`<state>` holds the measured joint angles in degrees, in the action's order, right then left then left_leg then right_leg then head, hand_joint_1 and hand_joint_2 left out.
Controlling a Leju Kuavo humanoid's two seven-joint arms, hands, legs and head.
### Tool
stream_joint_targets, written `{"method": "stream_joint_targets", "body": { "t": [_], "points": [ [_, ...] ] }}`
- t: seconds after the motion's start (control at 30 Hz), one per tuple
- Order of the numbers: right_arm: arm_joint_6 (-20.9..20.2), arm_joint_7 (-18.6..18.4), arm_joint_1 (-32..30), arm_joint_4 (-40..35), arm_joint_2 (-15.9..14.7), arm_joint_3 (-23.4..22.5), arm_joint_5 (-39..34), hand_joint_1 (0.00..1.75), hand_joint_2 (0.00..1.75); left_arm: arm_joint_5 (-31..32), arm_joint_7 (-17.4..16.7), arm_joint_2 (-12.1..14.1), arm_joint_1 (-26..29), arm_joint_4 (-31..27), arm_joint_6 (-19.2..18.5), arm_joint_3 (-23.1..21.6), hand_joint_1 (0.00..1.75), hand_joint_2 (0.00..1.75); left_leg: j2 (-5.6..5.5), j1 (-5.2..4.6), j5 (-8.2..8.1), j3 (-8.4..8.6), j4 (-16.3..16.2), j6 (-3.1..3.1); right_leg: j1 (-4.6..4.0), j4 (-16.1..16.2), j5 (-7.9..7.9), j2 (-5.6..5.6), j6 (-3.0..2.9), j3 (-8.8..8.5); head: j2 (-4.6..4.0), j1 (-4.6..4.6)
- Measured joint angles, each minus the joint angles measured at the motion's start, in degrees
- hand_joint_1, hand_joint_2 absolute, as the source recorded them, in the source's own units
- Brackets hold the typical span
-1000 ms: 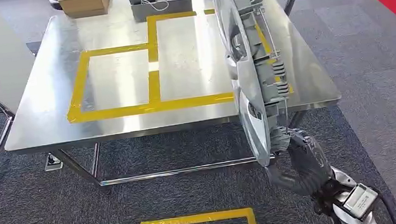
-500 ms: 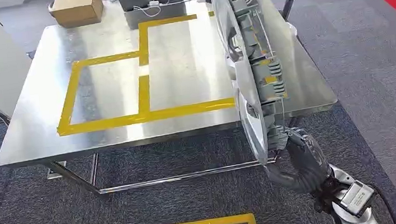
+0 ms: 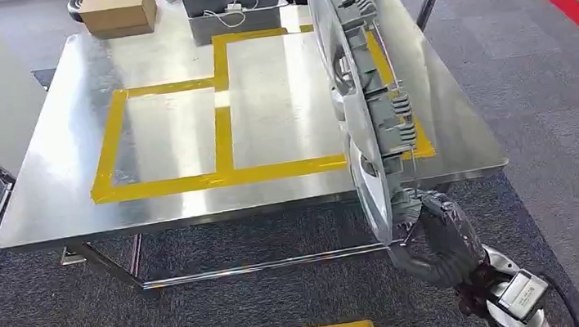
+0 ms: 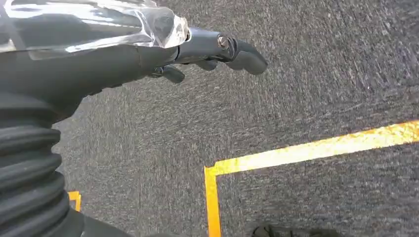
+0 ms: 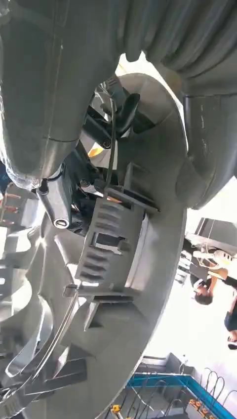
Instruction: Take the parts from the cabinet and place them on the table.
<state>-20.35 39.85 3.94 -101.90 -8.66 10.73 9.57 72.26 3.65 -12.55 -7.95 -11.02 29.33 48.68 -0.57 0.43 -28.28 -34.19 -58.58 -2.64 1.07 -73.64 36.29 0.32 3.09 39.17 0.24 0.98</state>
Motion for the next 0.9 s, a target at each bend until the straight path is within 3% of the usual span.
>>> {"method": "stream_joint_targets", "body": {
  "t": [0.03,0.07,0.1,0.17,0.2,0.27,0.3,0.6,0.67,0.9],
  "points": [
    [0.0,0.0,-0.16,0.02,-0.04,-0.07,0.04,1.69,1.75,0.0,0.0,0.04,0.03,0.0,0.0,0.0,0.0,1.75,-0.03,-0.01,-0.12,0.12,-0.01,0.01,0.02,-2.77,0.32,-0.01,0.09,1.88,0.0,-0.02],
    [-0.02,-0.02,-0.29,0.02,-0.09,-0.09,0.39,1.69,1.75,0.0,0.0,0.07,0.08,0.0,0.0,0.0,0.0,1.75,-0.1,-0.01,-0.32,0.38,-0.01,0.04,0.02,-2.68,-0.85,-0.01,0.0,2.47,0.0,0.02],
    [-0.02,-0.02,-0.26,0.09,-0.11,-0.09,0.89,1.69,1.75,0.0,0.07,0.05,0.12,0.0,0.0,0.0,0.0,1.75,-0.18,0.0,-0.57,0.73,-0.02,0.13,0.03,0.28,-3.22,-0.02,-0.16,1.54,0.0,-0.06],
    [0.0,-0.07,0.08,0.37,-0.15,-0.07,2.41,1.69,1.75,-0.04,0.44,0.02,0.16,0.0,0.02,0.0,0.0,1.75,-0.33,0.02,-1.1,1.56,-0.02,0.56,0.05,10.35,-8.89,-0.06,-0.58,-2.69,0.0,-0.09],
    [0.35,-0.52,0.56,0.63,-0.17,-0.07,4.01,1.69,1.75,-0.28,0.57,0.02,0.18,0.0,0.02,0.0,0.0,1.75,-0.32,-0.04,-1.35,1.67,-0.01,0.86,0.01,13.71,-9.51,-0.13,-0.77,-4.05,0.0,-0.11],
    [1.36,-1.8,2.25,1.51,-0.24,-0.02,7.59,1.69,1.75,-0.66,0.77,0.07,0.19,0.0,0.15,0.0,0.0,1.75,-0.28,-0.49,-1.59,1.42,-0.23,1.31,-0.11,14.73,-9.3,-0.02,-0.96,-4.59,0.0,0.04],
    [1.77,-2.41,3.36,2.58,-0.33,0.0,9.3,1.69,1.75,-1.03,1.03,0.09,0.31,0.0,0.33,0.02,0.0,1.75,-0.25,-0.58,-1.56,1.52,-0.1,0.73,-0.13,14.75,-9.34,0.05,-0.96,-4.63,0.0,0.07],
    [6.33,-3.69,10.58,14.9,-2.58,0.15,18.33,1.69,1.75,-3.28,2.73,-0.31,1.2,0.02,1.03,0.92,0.0,1.75,-0.19,-0.48,-1.29,2.01,0.86,1.29,-0.33,14.7,-9.11,0.11,-1.35,-4.65,0.0,0.0],
    [7.67,-4.02,11.23,16.99,-3.17,0.18,19.72,1.69,1.75,-3.43,2.95,-0.53,1.49,0.02,1.05,1.07,0.0,1.75,-0.2,-0.44,-1.29,2.0,0.88,1.66,-0.34,14.69,-9.1,0.09,-1.37,-4.65,0.0,-0.02],
    [11.12,-5.88,10.38,19.78,-4.81,-0.04,23.25,1.69,1.75,-4.0,3.45,-0.77,1.89,0.07,1.14,1.51,0.0,1.75,-0.2,-0.49,-1.32,1.98,0.86,1.71,-0.23,14.82,-9.09,0.09,-1.36,-4.75,0.0,0.0]
  ]
}}
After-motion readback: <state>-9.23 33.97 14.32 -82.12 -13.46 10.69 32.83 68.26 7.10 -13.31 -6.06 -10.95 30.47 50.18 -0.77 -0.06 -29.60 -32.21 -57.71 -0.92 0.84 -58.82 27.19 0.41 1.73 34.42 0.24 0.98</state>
